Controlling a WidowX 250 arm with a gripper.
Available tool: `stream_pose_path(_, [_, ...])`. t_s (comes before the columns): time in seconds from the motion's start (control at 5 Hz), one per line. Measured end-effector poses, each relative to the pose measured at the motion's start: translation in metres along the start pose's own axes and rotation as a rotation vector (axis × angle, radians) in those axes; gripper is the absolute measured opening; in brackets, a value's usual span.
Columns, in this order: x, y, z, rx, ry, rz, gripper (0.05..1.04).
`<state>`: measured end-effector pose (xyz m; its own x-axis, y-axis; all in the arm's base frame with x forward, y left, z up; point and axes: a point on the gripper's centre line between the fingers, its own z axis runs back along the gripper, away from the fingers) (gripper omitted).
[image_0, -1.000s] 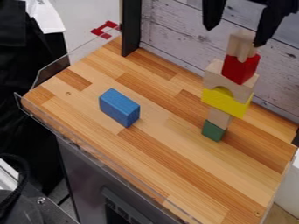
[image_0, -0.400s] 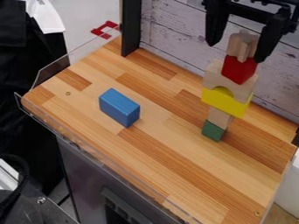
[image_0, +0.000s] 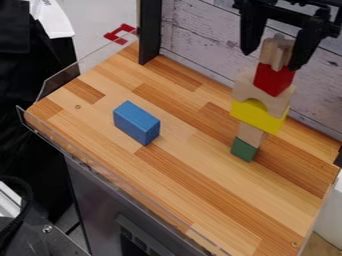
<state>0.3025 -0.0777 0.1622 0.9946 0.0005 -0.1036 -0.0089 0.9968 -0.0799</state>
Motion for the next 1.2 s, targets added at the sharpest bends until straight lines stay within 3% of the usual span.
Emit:
stream_pose_path(0.2, [0.000,0.000,0.000,-0.003,0.002,0.000,0.445])
stream_pose_path(0.6, [-0.001,0.000,0.002,-0.006,-0.007,0.009,0.442])
stream_pose_path(0.8, [-0.005,0.005,0.019,-0.020,-0.060,0.022,0.443])
stream_pose_path(1.0, [-0.006,0.016,0.025,-0.023,-0.068,0.050,0.443])
stream_pose_path(1.2, [-0.010,0.047,0.027,-0.021,-0.075,0.124,0.442])
